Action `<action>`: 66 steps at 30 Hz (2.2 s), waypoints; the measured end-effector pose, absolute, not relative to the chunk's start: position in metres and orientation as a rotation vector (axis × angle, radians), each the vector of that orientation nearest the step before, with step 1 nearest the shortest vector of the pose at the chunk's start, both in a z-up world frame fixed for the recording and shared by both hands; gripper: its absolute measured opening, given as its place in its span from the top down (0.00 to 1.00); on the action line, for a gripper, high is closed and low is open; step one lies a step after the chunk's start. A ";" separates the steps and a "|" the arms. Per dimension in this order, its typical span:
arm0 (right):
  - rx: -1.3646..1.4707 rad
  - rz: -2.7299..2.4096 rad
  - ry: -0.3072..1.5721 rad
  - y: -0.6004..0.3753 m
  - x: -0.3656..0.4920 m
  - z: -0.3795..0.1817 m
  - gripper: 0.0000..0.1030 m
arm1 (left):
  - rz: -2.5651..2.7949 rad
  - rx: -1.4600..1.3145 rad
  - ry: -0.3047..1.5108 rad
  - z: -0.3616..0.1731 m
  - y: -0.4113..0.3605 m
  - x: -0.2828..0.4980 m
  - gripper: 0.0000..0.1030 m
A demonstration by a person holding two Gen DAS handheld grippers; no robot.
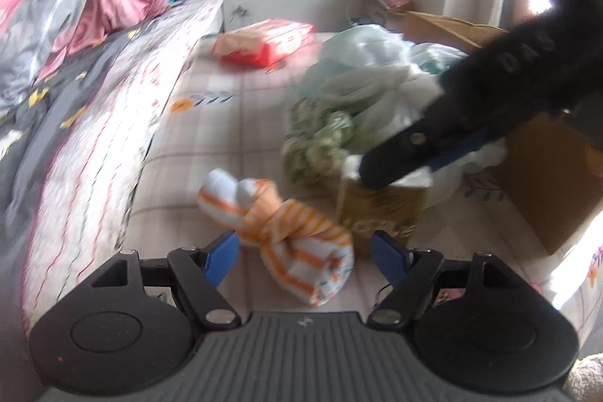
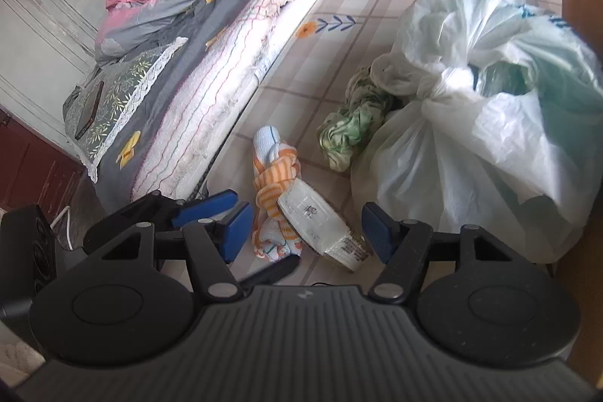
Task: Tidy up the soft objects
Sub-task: 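Close the right gripper on the white tissue pack, then close the left gripper on the green floral scrunchie while the right gripper holds the tissue pack, then carry the scrunchie and tissue pack into the box with both grippers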
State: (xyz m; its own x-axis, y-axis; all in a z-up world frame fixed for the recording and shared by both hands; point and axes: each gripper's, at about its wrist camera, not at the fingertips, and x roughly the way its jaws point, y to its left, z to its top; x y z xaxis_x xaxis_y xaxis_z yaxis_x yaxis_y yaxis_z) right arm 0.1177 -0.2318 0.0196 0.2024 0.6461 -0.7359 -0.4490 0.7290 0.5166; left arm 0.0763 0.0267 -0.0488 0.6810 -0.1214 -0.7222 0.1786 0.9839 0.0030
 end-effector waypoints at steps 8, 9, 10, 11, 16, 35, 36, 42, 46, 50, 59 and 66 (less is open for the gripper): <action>0.222 0.765 1.164 -0.227 0.119 -0.002 0.42 | -0.120 -0.204 0.885 -0.044 0.084 0.087 0.26; 0.227 0.762 1.164 -0.227 0.119 -0.005 0.44 | -0.111 -0.210 0.890 -0.044 0.086 0.090 0.26; 0.230 0.756 1.162 -0.227 0.119 -0.008 0.50 | -0.101 -0.209 0.895 -0.045 0.086 0.093 0.26; 0.237 0.751 1.157 -0.227 0.120 -0.010 0.53 | -0.096 -0.206 0.894 -0.045 0.087 0.096 0.26; 0.275 0.735 1.135 -0.234 0.119 -0.011 0.59 | -0.086 -0.197 0.894 -0.045 0.082 0.105 0.27; 0.295 0.727 1.138 -0.247 0.104 -0.016 0.61 | -0.331 0.013 0.913 -0.041 0.004 0.193 0.45; 0.303 0.727 1.139 -0.248 0.104 -0.017 0.61 | -0.327 0.007 0.931 -0.045 0.003 0.197 0.54; 0.335 0.737 1.134 -0.251 0.106 -0.020 0.61 | -0.288 -0.061 0.959 -0.046 0.017 0.198 0.87; 0.338 0.754 1.124 -0.251 0.103 -0.020 0.61 | -0.260 -0.071 0.904 -0.027 0.027 0.184 0.89; 0.338 0.775 1.097 -0.251 0.097 -0.012 0.61 | -0.238 -0.096 0.837 0.002 0.036 0.164 0.89; 0.418 0.823 0.987 -0.270 0.075 0.018 0.61 | -0.298 -0.071 0.633 0.078 0.018 0.127 0.89; 0.499 0.850 0.857 -0.309 0.063 0.047 0.61 | -0.399 -0.038 0.536 0.118 -0.036 0.111 0.89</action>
